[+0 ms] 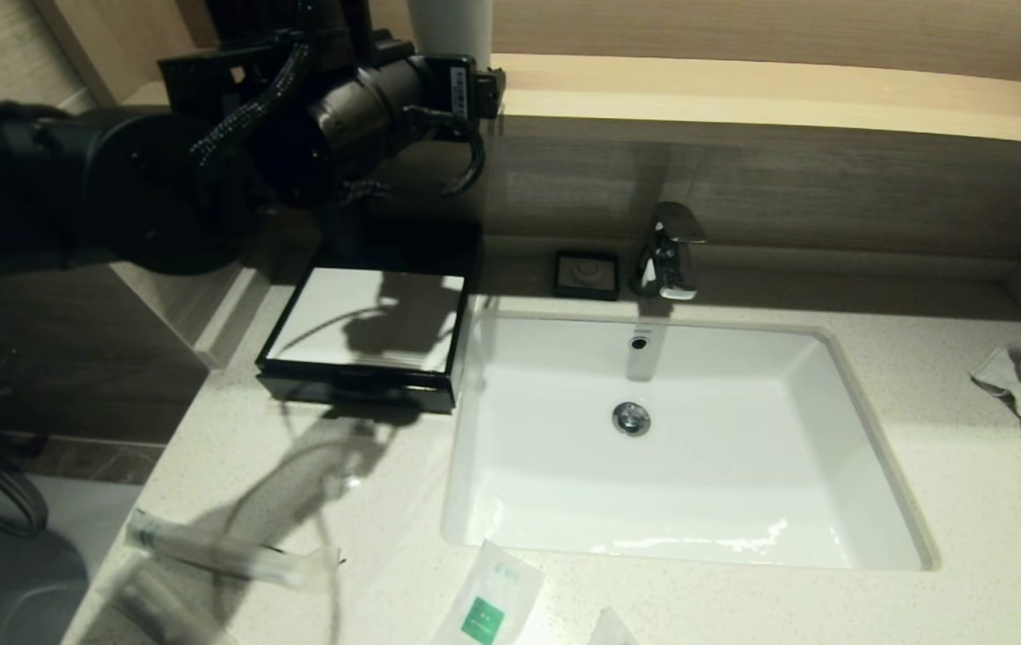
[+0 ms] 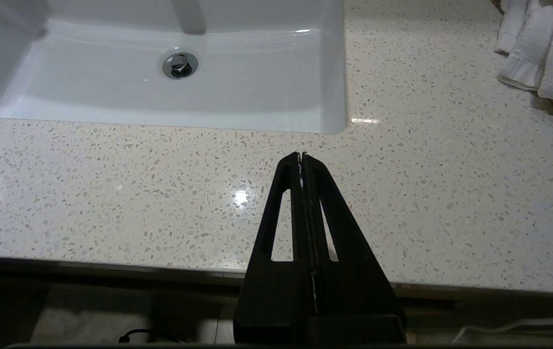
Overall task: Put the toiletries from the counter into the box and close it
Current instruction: Pick up the cup
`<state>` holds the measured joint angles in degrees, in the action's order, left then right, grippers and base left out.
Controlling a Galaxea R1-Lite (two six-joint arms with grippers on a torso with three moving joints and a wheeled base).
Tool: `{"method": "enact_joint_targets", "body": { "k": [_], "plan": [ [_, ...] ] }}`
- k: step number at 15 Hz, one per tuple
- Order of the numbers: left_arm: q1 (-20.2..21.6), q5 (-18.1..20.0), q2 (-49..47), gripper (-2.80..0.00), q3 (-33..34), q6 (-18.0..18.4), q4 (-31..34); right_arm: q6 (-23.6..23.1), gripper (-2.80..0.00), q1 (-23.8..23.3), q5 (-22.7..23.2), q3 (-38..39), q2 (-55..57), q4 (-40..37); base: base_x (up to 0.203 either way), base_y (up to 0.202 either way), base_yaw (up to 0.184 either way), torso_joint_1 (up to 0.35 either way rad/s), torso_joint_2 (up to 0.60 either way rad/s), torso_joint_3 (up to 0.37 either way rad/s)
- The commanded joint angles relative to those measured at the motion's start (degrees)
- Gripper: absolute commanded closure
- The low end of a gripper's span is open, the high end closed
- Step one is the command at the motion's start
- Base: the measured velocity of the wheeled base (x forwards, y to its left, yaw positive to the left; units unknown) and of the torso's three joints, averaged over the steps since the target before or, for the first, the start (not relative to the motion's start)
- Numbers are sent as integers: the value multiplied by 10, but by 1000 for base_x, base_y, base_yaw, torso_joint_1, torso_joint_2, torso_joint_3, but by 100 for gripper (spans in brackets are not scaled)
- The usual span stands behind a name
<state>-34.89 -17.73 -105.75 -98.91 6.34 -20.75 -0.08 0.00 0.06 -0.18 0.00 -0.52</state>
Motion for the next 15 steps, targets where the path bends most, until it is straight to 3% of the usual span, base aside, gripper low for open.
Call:
{"method": "enact_joint_targets", "body": {
  "k": [1, 15],
  "plan": [
    [0, -1, -12, -280, -21, 5, -2, 0, 0, 0, 0, 0, 0, 0, 0, 0, 0, 0, 0, 0],
    [-7, -2, -55, -280, -85, 39, -2, 0, 0, 0, 0, 0, 0, 0, 0, 0, 0, 0, 0, 0]
  ]
}}
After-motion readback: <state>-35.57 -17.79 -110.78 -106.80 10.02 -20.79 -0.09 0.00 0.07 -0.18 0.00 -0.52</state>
